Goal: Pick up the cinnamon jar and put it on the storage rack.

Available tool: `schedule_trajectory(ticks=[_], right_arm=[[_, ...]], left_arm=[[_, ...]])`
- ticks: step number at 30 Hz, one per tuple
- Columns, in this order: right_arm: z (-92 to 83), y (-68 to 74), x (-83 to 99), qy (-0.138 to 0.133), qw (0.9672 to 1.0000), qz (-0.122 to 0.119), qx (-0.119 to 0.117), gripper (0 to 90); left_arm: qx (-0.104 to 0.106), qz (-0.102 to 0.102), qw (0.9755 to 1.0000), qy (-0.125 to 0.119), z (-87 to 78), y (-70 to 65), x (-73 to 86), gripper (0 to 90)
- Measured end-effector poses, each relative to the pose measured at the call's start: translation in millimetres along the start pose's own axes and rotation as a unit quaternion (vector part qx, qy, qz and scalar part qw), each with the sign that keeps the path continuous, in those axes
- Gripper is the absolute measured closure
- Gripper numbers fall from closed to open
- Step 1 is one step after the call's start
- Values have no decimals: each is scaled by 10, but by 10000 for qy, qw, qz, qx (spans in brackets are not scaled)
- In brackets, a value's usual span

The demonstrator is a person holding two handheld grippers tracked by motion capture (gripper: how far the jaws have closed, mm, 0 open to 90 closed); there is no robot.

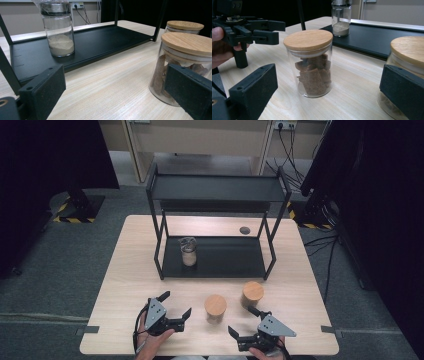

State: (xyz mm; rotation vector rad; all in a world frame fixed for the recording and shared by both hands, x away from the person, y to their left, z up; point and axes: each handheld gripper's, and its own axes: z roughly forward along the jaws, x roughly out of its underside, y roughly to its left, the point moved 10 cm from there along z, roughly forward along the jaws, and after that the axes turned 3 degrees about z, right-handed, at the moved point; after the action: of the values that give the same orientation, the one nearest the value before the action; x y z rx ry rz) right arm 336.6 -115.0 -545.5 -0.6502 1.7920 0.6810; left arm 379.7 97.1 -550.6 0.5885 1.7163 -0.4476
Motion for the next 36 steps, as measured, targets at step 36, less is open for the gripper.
schedule_trajectory(ticks=[36], right_arm=[[328,214,-77,89,9995,-196,-225,26]], left_arm=[[23,12,10000,2,13,-9,-3,33]])
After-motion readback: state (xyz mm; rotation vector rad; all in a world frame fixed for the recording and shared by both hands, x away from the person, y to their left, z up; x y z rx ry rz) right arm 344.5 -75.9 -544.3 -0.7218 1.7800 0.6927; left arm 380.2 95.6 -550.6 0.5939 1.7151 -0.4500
